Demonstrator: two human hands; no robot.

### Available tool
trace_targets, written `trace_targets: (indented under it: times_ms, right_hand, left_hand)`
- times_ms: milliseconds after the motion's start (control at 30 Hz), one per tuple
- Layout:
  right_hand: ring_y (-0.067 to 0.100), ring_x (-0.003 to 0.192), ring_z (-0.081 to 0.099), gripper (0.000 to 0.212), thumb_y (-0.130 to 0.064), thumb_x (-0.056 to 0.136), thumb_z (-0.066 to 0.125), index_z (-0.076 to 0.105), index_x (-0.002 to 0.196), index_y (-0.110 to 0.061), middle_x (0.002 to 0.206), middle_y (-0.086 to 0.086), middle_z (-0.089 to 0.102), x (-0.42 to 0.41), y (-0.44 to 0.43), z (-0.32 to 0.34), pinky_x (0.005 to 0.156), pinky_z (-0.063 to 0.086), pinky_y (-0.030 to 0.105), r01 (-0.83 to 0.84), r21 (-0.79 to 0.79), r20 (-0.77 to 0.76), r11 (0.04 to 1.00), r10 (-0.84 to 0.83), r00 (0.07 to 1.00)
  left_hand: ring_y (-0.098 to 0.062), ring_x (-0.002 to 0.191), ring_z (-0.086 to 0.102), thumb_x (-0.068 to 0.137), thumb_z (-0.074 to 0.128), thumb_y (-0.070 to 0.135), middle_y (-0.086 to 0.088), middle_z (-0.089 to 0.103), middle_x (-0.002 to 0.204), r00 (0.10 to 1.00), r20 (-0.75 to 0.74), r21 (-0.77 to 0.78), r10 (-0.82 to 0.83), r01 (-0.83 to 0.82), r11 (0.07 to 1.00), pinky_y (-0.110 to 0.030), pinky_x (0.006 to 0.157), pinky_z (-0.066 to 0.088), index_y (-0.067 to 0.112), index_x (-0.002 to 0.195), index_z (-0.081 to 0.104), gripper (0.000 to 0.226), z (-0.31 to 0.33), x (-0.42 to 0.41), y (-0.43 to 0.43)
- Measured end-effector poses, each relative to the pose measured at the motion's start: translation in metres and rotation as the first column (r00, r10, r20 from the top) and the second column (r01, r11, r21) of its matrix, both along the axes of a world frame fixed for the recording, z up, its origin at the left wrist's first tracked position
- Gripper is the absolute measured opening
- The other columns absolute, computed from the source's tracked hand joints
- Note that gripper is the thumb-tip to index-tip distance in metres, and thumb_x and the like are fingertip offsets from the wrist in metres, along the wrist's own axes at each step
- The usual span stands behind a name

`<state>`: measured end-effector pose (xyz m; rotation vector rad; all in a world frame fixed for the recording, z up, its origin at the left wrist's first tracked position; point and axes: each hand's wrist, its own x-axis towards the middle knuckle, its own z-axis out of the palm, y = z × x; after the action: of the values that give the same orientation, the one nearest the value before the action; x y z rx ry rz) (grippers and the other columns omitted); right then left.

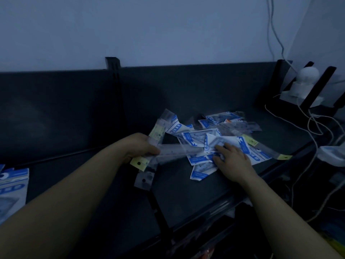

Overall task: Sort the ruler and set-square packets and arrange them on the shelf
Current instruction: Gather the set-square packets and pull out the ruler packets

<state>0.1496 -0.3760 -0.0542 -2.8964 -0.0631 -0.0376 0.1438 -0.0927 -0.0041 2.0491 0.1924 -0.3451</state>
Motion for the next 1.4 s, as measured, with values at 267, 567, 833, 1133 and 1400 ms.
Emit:
trace_targets:
  times_ms: [267, 567, 833, 1133, 1400]
  right_hand:
    - [0.021, 0.147, 0.009, 0.052, -0.048, 0.099, 0.032, 0.025, 0.149, -0.033, 0.160, 0.000, 0.012, -0.002, 0.002, 0.001, 0.117, 0.012, 0.042, -0.001, -0.014, -0.041, 1.000, 0.000, 0.999]
    - [0.022, 0.146, 0.009, 0.053, -0.050, 0.099, 0.031, 0.025, 0.149, -0.034, 0.160, -0.001, 0.011, -0.005, 0.005, 0.003, 0.116, 0.012, 0.043, 0.012, -0.021, -0.061, 1.000, -0.013, 0.998]
    - [0.027, 0.144, 0.014, 0.050, -0.051, 0.097, 0.034, 0.032, 0.145, -0.037, 0.158, -0.001, 0.017, -0.010, 0.025, 0.002, 0.113, 0.017, 0.046, -0.091, -0.001, -0.078, 0.996, 0.091, 0.993]
    - [0.037, 0.124, 0.041, 0.042, -0.033, 0.093, 0.039, 0.049, 0.126, -0.010, 0.131, 0.019, 0.048, 0.044, -0.070, 0.001, 0.104, 0.035, 0.043, 0.261, -0.057, 0.101, 0.964, -0.255, 0.962]
    - [0.031, 0.097, 0.060, 0.028, -0.022, 0.089, 0.051, 0.062, 0.113, -0.010, 0.110, 0.015, 0.063, 0.068, -0.083, 0.013, 0.080, 0.050, 0.036, 0.309, 0.181, 0.032, 0.934, -0.319, 0.947]
  left_hand:
    - [-0.026, 0.073, 0.064, 0.082, 0.070, 0.001, -0.017, 0.068, 0.092, 0.997, -0.080, -0.102, -0.012, 0.004, 0.995, -0.035, 0.067, 0.055, -0.003, 0.112, 0.063, 0.031, -0.011, -0.011, -0.011]
    - [-0.016, 0.070, 0.060, 0.080, 0.072, 0.003, -0.005, 0.065, 0.085, 0.989, 0.135, 0.050, 0.059, -0.066, 0.997, -0.025, 0.056, 0.048, 0.011, 0.097, 0.062, 0.021, 0.015, -0.025, 0.037]
    - [-0.021, 0.075, 0.063, 0.081, 0.070, -0.001, -0.010, 0.068, 0.089, 0.985, 0.133, -0.141, 0.109, -0.090, 0.986, -0.026, 0.062, 0.055, 0.002, 0.109, 0.063, 0.029, 0.015, -0.023, 0.023]
    - [-0.026, 0.075, 0.067, 0.079, 0.073, 0.001, -0.018, 0.069, 0.092, 0.982, 0.118, -0.237, 0.146, -0.115, 0.965, -0.033, 0.068, 0.056, -0.004, 0.098, 0.067, 0.021, -0.010, 0.010, -0.068]
    - [-0.026, 0.087, 0.064, 0.086, 0.066, 0.003, -0.011, 0.066, 0.093, 0.973, 0.174, -0.286, 0.150, -0.096, 0.953, -0.034, 0.074, 0.054, 0.005, 0.099, 0.063, 0.014, -0.018, 0.041, -0.111]
